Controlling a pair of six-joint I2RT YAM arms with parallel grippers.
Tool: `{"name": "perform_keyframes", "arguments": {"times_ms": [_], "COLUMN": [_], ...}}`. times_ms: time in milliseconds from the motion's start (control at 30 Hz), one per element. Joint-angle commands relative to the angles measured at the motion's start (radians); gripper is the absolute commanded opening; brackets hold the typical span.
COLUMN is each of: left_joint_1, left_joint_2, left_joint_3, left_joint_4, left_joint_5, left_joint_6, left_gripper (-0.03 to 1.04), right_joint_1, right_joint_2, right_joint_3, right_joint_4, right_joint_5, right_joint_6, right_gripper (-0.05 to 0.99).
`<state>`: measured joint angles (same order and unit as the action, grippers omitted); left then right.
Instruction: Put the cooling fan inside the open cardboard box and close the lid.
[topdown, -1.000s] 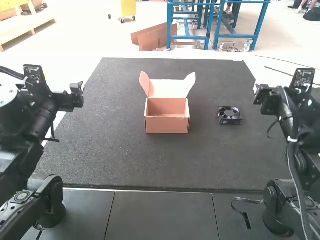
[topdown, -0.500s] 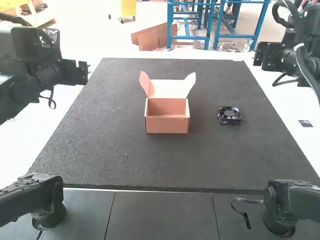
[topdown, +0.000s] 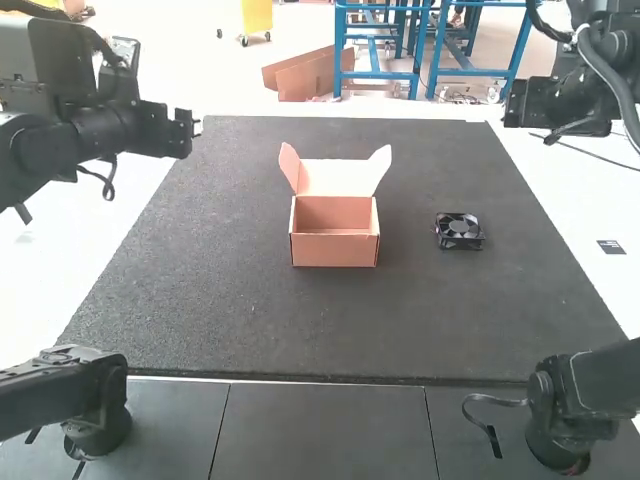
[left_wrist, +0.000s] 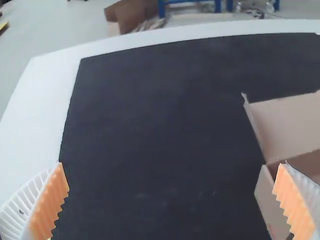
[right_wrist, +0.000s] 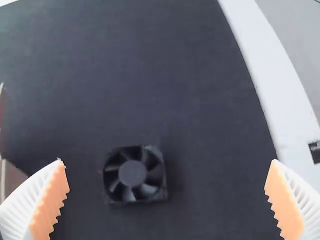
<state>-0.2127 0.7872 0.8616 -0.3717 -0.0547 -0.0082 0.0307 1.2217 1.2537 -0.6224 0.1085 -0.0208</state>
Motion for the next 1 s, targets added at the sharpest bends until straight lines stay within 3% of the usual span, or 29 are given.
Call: {"name": "perform_keyframes", "arguments": {"times_ms": [0,133,300,967], "left_joint_1": [-0.054,-0.128,-0.169,-0.174], "left_joint_2": [0.01,0.024,0.032,0.046], "left_joint_3": [0.039,0.048,0.056,0.037], "left_joint_4": [-0.012,-0.03,-0.038,-0.029], "left_joint_5": [0.026,0.021,0.018,0.019], "left_joint_6": [-0.01,-0.032,-0.056,-0.076], "left_gripper": [0.97,0.97,0.97,0.97], "right_joint_1": [-0.06,-0.118,-0.126,-0.107], "right_joint_2": [0.078,0.156,0.234,0.492], "right_joint_3": [0.061,0.089,0.09,0.055], "right_joint_4": [-0.043,-0.074,-0.074,0.003], "right_joint_5": [-0.059,-0.121,-0.122,-0.115], "right_joint_6": [0.018,-0.025,-0.091,-0.113], "right_gripper": [0.9,0.9,0.9,0.9]}}
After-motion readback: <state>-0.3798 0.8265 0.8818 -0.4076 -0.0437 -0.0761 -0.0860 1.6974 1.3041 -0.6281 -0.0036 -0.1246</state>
